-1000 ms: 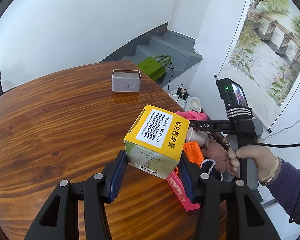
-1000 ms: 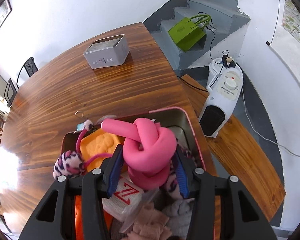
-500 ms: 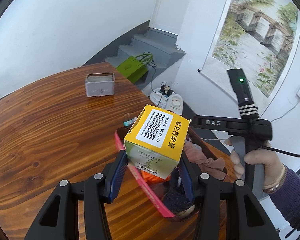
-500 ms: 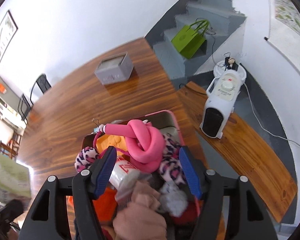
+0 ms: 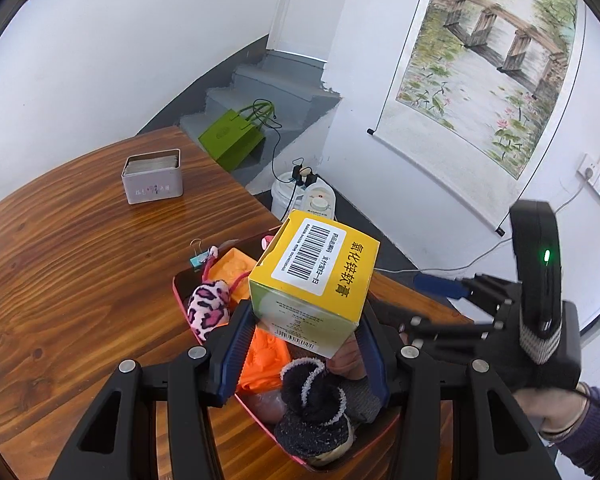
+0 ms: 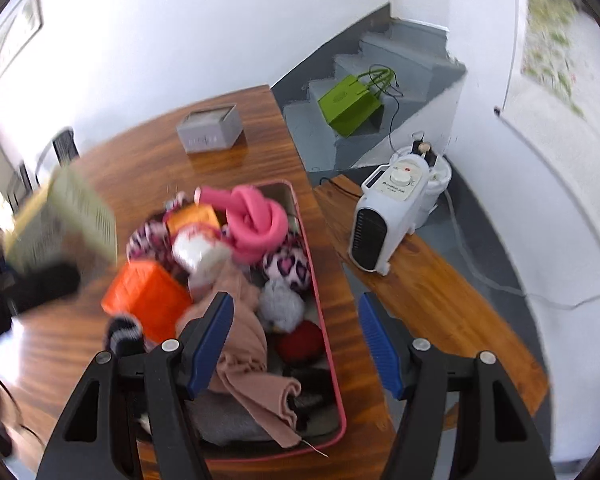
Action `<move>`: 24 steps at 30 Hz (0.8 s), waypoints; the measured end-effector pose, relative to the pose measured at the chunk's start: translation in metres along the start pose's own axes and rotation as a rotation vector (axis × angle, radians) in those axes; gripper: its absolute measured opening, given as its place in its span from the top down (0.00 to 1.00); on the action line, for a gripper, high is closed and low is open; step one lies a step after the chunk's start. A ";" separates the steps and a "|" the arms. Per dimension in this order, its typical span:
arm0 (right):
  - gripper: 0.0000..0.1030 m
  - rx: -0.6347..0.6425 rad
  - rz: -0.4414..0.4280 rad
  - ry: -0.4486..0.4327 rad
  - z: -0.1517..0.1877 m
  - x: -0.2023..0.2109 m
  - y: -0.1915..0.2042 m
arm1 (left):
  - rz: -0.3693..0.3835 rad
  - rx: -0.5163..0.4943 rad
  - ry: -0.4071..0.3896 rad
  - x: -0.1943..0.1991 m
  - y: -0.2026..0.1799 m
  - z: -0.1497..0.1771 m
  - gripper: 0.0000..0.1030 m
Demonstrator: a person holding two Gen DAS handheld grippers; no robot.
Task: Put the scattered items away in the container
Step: 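Open both tools to drop the yellow box and pink tube into the box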
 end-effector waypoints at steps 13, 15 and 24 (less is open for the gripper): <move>0.33 0.029 0.052 0.056 0.028 -0.005 -0.010 | 0.010 -0.029 0.039 -0.012 -0.011 0.010 0.49; 0.33 -0.013 0.040 0.035 0.026 0.003 -0.016 | 0.012 -0.040 0.046 -0.015 -0.016 0.011 0.49; 0.33 -0.108 0.018 -0.019 0.015 0.025 -0.026 | -0.039 0.029 0.063 -0.021 -0.003 0.014 0.23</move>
Point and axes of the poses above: each gripper's, at about its wrist camera, not at the fingertips, and x roughly against the way its jaws point, y to its left, z to its underside, the point moved 4 cm from there along -x, roughly the way its jaws point, and after that the axes turned 8 degrees about -x, right-handed, at the moved point
